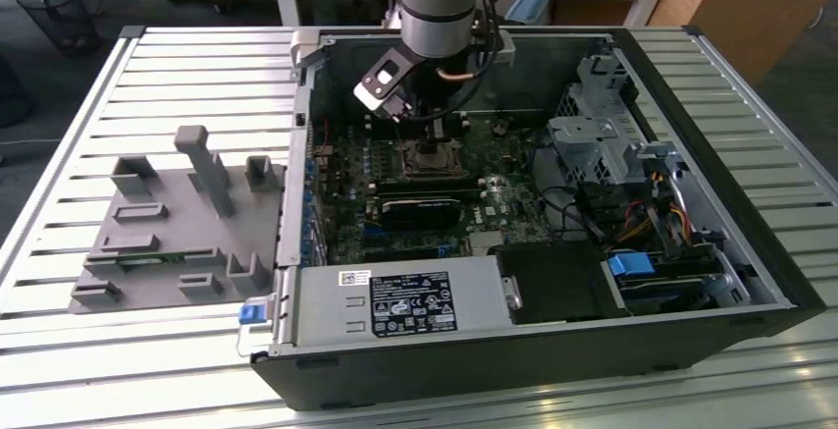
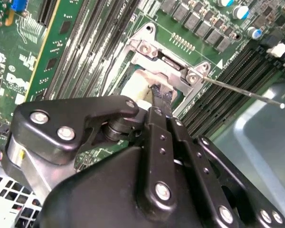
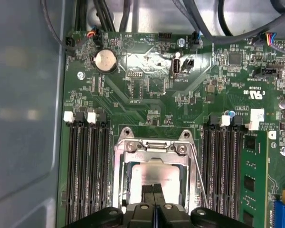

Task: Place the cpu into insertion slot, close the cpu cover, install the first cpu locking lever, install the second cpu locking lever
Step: 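Close the cpu cover, then install the first cpu locking lever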

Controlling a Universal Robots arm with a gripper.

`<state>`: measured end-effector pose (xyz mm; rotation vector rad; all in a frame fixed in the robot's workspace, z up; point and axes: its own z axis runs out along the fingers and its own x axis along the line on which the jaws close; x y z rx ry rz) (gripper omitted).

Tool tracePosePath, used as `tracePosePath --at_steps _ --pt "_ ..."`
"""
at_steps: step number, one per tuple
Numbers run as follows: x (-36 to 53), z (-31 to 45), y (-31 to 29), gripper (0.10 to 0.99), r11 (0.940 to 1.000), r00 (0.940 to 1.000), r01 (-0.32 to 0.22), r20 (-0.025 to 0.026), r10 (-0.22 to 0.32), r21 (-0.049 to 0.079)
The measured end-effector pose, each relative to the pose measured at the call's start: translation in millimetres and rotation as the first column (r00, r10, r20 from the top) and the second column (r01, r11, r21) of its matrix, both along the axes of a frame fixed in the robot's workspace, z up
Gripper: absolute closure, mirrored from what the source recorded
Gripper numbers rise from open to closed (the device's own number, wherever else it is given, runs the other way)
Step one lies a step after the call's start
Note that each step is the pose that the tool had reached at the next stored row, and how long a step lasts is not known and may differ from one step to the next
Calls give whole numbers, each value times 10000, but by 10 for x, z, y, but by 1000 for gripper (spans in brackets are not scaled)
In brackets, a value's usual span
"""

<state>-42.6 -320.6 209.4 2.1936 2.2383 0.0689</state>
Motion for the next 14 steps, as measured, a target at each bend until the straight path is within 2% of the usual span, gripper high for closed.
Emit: tracePosePath --at_steps 14 --pt "87 1 0 965 10000 10000 1 -4 -1 -1"
